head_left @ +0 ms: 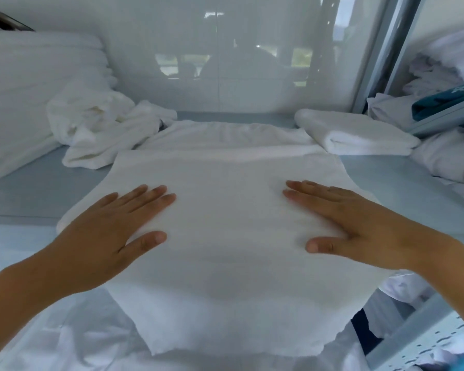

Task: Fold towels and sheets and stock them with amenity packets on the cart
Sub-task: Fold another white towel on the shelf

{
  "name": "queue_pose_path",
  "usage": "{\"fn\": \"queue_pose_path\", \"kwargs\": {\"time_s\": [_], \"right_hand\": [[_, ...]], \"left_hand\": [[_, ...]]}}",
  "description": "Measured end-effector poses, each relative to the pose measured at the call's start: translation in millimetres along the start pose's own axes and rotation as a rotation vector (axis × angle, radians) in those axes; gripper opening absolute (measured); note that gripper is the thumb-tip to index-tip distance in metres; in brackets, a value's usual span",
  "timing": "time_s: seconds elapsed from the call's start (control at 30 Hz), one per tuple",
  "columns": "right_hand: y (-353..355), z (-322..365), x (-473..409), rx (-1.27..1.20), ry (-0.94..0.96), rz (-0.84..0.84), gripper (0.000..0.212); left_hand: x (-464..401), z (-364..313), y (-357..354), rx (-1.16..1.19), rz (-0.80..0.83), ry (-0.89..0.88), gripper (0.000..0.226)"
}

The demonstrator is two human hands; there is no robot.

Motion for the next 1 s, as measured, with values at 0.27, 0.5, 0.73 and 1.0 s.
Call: {"fn": "queue_pose_path", "kwargs": {"time_s": [0.27, 0.5, 0.73, 1.0], "right_hand": [[-9, -1, 5, 0.152, 0.101, -0.024, 0.081], [-7, 24, 26, 0.303, 0.039, -0.005, 0.067], [10, 87, 78, 0.351, 0.131, -0.455, 0.060], [18, 139, 145, 0.311, -0.085, -0.488, 0.049]], "left_hand": [[5, 3, -4, -0.093, 0.018, -0.035, 0.079], [19, -14, 4, -0.131, -0.273, -0.109, 0.048], [74, -16, 38, -0.194, -0.588, -0.264, 0.025], [157, -2, 61, 0.002, -0.580, -0.330, 0.022]]}}
Point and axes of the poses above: each hand's wrist, its own x-axis away from the middle knuckle, its own y-axis out of the back of the hand, z = x × y, the point moved 3 cm from there along -x, towards the middle knuckle, and after that the axes turned 14 degrees about -z, right-handed, at the moved point
